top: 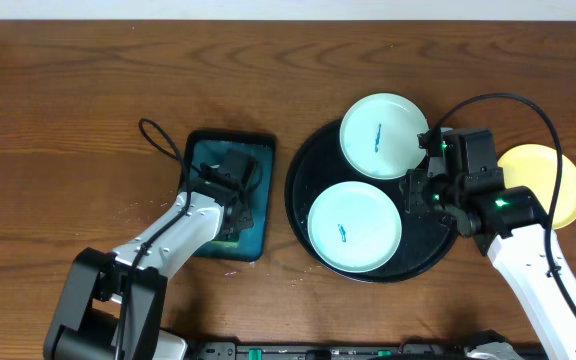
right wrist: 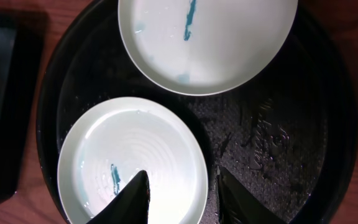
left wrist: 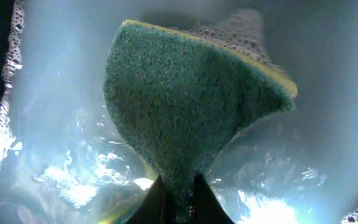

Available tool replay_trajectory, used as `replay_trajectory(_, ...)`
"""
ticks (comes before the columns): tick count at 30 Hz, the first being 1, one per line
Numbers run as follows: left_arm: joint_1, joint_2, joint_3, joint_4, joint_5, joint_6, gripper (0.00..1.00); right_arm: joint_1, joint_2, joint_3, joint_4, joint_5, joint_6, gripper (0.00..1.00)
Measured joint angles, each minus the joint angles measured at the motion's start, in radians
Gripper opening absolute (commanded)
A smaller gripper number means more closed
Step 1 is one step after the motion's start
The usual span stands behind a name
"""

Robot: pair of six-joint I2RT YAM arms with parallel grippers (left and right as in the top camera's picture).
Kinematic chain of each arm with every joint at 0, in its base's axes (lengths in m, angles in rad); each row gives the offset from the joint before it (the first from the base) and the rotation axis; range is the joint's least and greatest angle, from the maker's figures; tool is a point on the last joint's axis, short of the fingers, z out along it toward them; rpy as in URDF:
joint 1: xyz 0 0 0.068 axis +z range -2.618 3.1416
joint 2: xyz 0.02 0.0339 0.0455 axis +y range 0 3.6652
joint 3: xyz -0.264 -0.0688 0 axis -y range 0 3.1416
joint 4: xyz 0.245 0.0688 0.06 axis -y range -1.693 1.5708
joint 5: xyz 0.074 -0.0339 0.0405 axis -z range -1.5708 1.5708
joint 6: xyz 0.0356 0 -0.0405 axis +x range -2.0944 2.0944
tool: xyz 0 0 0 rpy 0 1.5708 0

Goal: Clean dirty plates on tray and stack at the side
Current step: 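Carry the sponge with left gripper onto the mint plate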

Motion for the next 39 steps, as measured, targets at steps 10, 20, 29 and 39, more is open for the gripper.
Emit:
replay_trajectory(10,0.002,-0.213,-0.010,-0.014,0.071,0.001,0.07,0.000,0.000,0.000,-0.002,-0.006,0.000,0.31)
replay_trajectory(20,0.002,-0.302,-0.010,-0.051,0.090,0.034,0.07,0.000,0.000,-0.016,-0.015,-0.002,-0.003,0.29)
replay_trajectory(29,0.002,-0.302,0.068,-0.146,0.191,0.088,0.07,0.000,0.056,-0.095,0.042,0.024,-0.004,0.29)
replay_trajectory(39,-0.156,-0.302,0.132,-0.102,0.314,0.047,0.07,0.000,0.344,-0.129,0.172,-0.030,-0.019,0.20)
